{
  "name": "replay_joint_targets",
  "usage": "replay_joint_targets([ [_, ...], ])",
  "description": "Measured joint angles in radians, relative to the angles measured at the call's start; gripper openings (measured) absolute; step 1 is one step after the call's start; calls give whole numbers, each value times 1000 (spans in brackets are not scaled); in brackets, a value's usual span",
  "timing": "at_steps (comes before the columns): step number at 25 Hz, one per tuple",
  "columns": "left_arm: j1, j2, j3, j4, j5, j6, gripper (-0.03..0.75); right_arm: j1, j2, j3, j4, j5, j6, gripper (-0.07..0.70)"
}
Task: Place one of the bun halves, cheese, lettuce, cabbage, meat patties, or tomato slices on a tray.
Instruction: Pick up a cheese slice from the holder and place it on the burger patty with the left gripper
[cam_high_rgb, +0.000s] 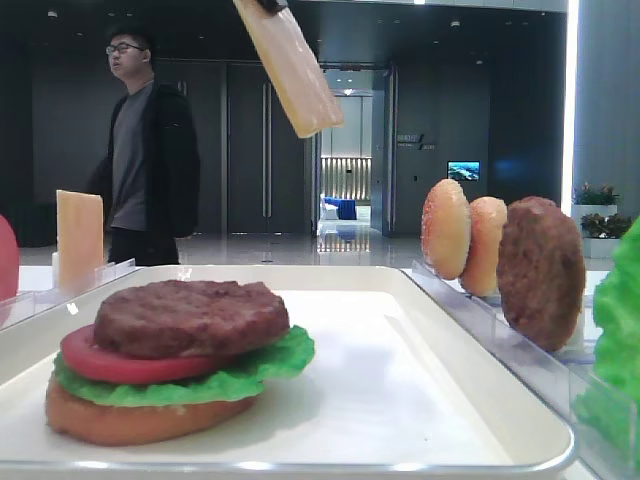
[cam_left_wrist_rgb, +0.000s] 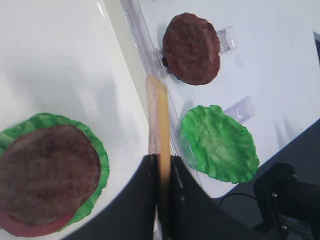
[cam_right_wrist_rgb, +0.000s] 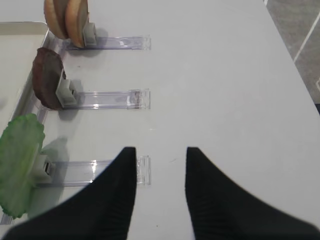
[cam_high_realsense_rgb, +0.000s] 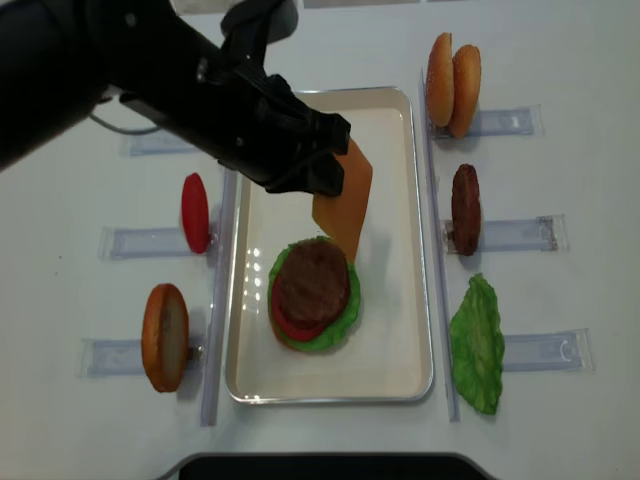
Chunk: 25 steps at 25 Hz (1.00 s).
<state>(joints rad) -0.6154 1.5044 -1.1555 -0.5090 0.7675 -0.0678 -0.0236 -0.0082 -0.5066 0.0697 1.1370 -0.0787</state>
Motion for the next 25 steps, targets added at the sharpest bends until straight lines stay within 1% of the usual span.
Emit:
replay_joint_targets([
  [2,0,-16,26,-40,-9,31,26,0,0,0,0,0,0,236],
  [5,15,-31,99,-161,-47,129,26,0,0,0,0,0,0,236],
  [9,90,-71,209,-369,-74,301,26,0,0,0,0,0,0,236],
  [11,143,-110,260,-460,-74,390,26,0,0,0,0,0,0,236],
  [14,229,-166,337,-546,-59,486,26,0,0,0,0,0,0,236],
  [17,277,-194,418,-627,-37,576,26,0,0,0,0,0,0,236],
  [19,292,-197,461,-678,-25,637,26,0,0,0,0,0,0,236],
  [21,298,-197,495,-720,-25,683,26,0,0,0,0,0,0,236],
  [25,298,-184,512,-761,-24,736,26,0,0,0,0,0,0,236],
])
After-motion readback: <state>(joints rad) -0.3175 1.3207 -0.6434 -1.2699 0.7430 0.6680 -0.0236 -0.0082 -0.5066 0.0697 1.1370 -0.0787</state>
